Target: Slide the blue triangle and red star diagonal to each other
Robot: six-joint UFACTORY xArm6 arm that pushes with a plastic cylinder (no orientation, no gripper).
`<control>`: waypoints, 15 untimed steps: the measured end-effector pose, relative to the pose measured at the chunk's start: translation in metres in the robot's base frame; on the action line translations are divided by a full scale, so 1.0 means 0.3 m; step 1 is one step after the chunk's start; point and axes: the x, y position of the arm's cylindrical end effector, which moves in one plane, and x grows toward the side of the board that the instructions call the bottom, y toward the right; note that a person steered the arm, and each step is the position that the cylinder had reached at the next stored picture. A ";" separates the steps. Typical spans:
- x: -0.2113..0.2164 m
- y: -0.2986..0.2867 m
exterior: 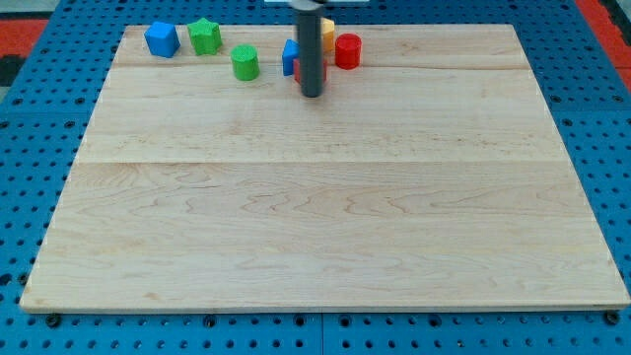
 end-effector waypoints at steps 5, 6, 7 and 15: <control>-0.461 0.026; -0.460 -0.034; -0.416 -0.245; 0.435 0.321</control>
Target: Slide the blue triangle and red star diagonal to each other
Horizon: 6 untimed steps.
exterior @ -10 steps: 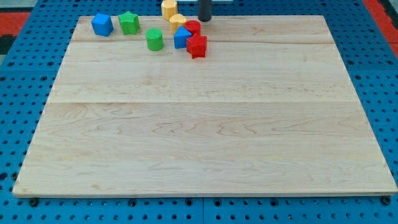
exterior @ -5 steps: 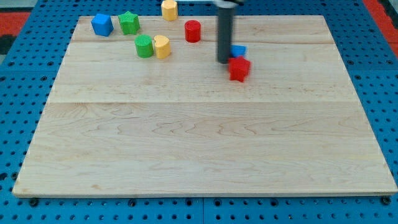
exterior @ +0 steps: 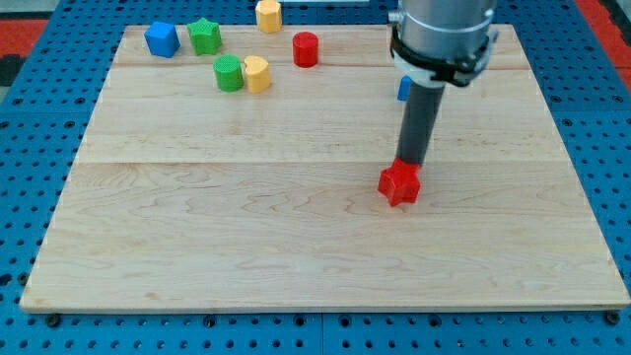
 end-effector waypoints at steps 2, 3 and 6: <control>0.094 -0.183; 0.240 -0.218; 0.355 0.137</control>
